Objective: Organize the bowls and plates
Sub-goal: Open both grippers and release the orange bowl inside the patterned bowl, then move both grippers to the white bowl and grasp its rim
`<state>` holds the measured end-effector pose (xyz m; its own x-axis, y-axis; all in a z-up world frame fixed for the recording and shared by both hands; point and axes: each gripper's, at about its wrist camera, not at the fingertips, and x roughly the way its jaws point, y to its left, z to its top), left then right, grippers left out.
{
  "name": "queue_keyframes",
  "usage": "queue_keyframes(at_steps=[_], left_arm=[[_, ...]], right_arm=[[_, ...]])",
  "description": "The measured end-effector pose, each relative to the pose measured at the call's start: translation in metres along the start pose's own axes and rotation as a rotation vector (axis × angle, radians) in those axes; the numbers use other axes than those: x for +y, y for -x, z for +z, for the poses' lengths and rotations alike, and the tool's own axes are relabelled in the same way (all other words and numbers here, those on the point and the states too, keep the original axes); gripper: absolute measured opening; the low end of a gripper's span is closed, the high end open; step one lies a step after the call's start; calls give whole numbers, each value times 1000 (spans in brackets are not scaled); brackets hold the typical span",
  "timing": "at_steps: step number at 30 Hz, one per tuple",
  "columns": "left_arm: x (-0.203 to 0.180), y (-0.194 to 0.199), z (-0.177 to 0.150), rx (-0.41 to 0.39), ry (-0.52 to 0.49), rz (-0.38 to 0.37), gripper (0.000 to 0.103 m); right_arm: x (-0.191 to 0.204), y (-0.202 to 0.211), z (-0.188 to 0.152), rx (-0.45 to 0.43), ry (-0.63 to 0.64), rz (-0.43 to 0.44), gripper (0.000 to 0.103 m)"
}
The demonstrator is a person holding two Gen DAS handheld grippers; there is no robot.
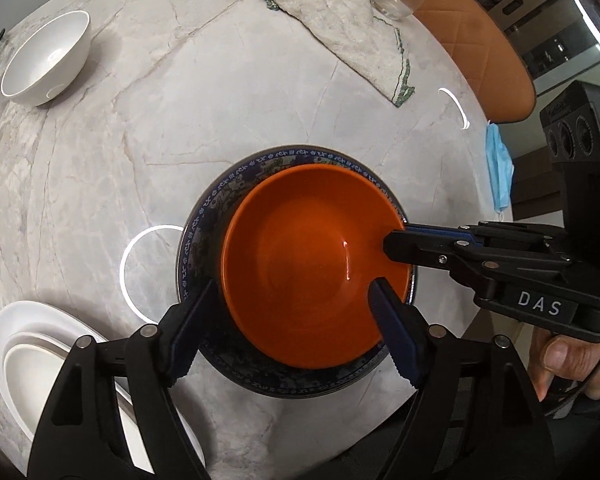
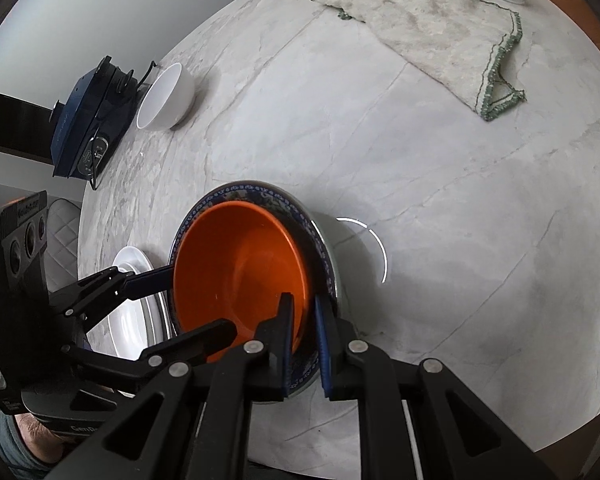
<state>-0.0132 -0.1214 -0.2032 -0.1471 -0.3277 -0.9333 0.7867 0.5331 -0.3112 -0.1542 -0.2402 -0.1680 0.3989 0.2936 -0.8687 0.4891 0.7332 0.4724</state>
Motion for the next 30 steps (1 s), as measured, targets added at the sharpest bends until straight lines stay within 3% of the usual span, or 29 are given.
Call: queue_keyframes(at_steps=[4, 5, 7, 9, 11, 15, 20, 25, 29, 30], left_arm=[[5, 22, 1, -17, 31, -76, 78], [8, 33, 3, -34, 41, -109, 79], [24, 58, 8, -89, 82, -151, 94], [52, 80, 21, -140, 134, -135, 102], [92, 101, 36, -191, 185, -34, 102], [174, 132, 71, -258, 272, 162, 102], [246, 129, 116, -219, 355, 274, 102], [285, 94, 139, -159, 394, 257, 102], [295, 68, 146, -120, 387, 256, 102], [295, 64, 147, -120, 386, 252, 101]], right_arm=[[3, 16, 4, -34, -16, 38, 24], [5, 24, 5, -53, -20, 59, 30], [8, 45, 13, -112, -17, 107, 54], [11, 68, 25, -193, -3, 140, 91], [16, 84, 44, -242, 14, 157, 98], [44, 90, 103, -246, 116, 105, 100], [86, 46, 184, -161, 164, 82, 99], [128, -29, 237, -21, 163, 113, 85], [152, -76, 250, 34, 209, 57, 79], [155, -86, 253, 50, 202, 54, 74]])
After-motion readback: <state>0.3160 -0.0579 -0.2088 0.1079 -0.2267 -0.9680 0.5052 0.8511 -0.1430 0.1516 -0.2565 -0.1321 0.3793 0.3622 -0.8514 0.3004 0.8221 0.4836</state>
